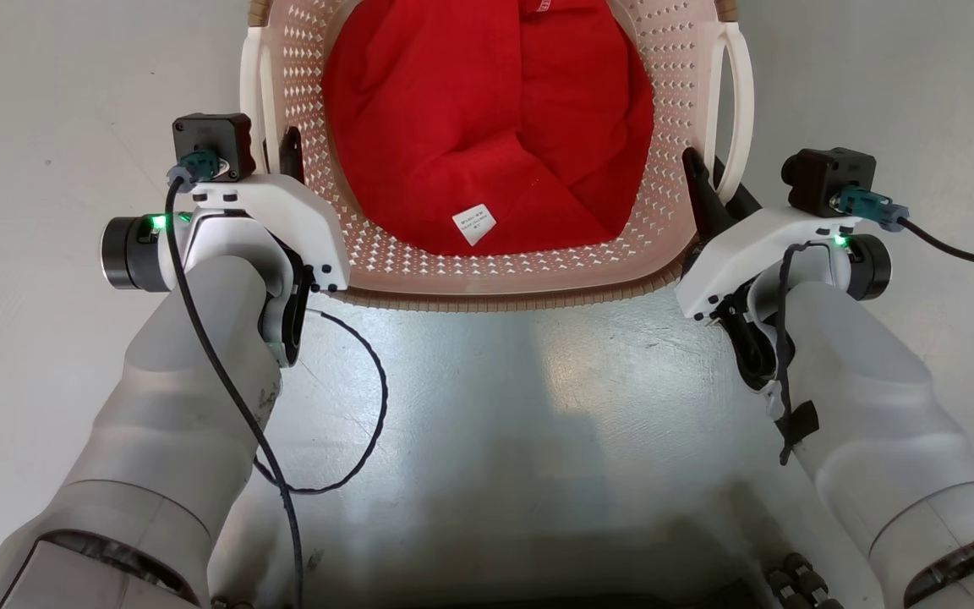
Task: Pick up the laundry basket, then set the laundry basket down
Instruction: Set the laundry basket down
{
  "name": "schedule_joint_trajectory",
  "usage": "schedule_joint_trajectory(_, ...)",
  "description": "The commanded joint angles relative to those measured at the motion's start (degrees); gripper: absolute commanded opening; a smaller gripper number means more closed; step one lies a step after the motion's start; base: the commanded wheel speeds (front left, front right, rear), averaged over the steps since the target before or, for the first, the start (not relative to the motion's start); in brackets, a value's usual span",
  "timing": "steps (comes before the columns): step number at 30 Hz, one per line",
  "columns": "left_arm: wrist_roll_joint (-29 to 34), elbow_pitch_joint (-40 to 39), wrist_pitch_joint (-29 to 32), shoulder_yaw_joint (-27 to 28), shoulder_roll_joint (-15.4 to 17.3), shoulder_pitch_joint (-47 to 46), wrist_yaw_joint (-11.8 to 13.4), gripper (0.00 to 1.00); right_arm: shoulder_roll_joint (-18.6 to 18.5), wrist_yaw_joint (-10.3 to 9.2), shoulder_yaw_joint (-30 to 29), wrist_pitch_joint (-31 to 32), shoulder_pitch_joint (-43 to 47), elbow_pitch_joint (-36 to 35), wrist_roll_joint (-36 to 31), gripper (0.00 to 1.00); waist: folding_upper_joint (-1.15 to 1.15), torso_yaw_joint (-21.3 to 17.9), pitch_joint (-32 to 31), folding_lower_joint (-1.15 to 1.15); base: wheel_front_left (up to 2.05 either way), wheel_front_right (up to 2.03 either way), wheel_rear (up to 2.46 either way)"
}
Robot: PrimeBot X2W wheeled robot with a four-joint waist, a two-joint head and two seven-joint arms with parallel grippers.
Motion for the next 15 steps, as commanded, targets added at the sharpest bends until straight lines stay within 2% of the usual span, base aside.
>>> schedule_joint_trajectory(1,0.8,-0.01,-0.6,0.93,2.0,0.57,-0.26,0.0,0.77,0.44,0.74,-0.13,2.64,-0.34,-0.28,0.0,0.0,0.02,0.05,0.0,0.0,0.0,0.0)
schedule_joint_trajectory(4,0.87,0.02,-0.6,1.2,2.0,0.6,-0.31,0.0,0.77,0.44,0.55,-0.13,2.7,-0.29,-0.35,0.0,0.0,0.04,0.08,0.0,0.0,0.0,0.0)
schedule_joint_trajectory(5,0.91,0.01,-0.6,1.31,2.03,0.62,-0.3,0.14,0.77,0.44,0.45,-0.13,2.69,-0.24,-0.38,0.12,0.0,0.04,0.1,0.0,0.0,0.0,0.0)
schedule_joint_trajectory(6,0.97,-0.04,-0.6,1.41,2.05,0.63,-0.24,0.36,0.77,0.44,0.29,-0.13,2.67,-0.13,-0.43,0.31,0.0,0.03,0.13,0.0,0.0,0.0,0.0)
schedule_joint_trajectory(7,1.04,-0.11,-0.6,1.51,2.06,0.64,-0.19,0.49,0.77,0.44,0.13,-0.13,2.66,0.06,-0.43,0.49,0.0,0.05,0.17,0.0,0.0,0.0,0.0)
schedule_joint_trajectory(8,1.11,-0.18,-0.6,1.6,2.07,0.66,-0.16,0.62,0.77,0.44,0.03,-0.13,2.65,0.19,-0.44,0.95,0.0,0.05,0.21,0.0,0.0,0.0,0.0)
schedule_joint_trajectory(9,1.18,-0.24,-0.6,1.69,2.08,0.69,-0.14,0.92,0.77,0.44,-0.08,-0.13,2.63,0.32,-0.49,1.0,0.0,0.03,0.26,0.0,0.0,0.0,0.0)
schedule_joint_trajectory(10,1.32,-0.39,-0.6,1.88,2.07,0.75,-0.11,1.0,0.77,0.44,-0.32,-0.13,2.61,0.47,-0.63,1.0,0.0,0.0,0.4,0.0,0.0,0.0,0.0)
schedule_joint_trajectory(15,1.76,-0.67,-0.6,2.37,1.89,1.08,-0.2,1.0,0.77,0.44,-1.29,-0.13,2.66,0.43,-1.3,1.0,0.0,-0.14,0.65,0.0,0.0,0.0,0.0)
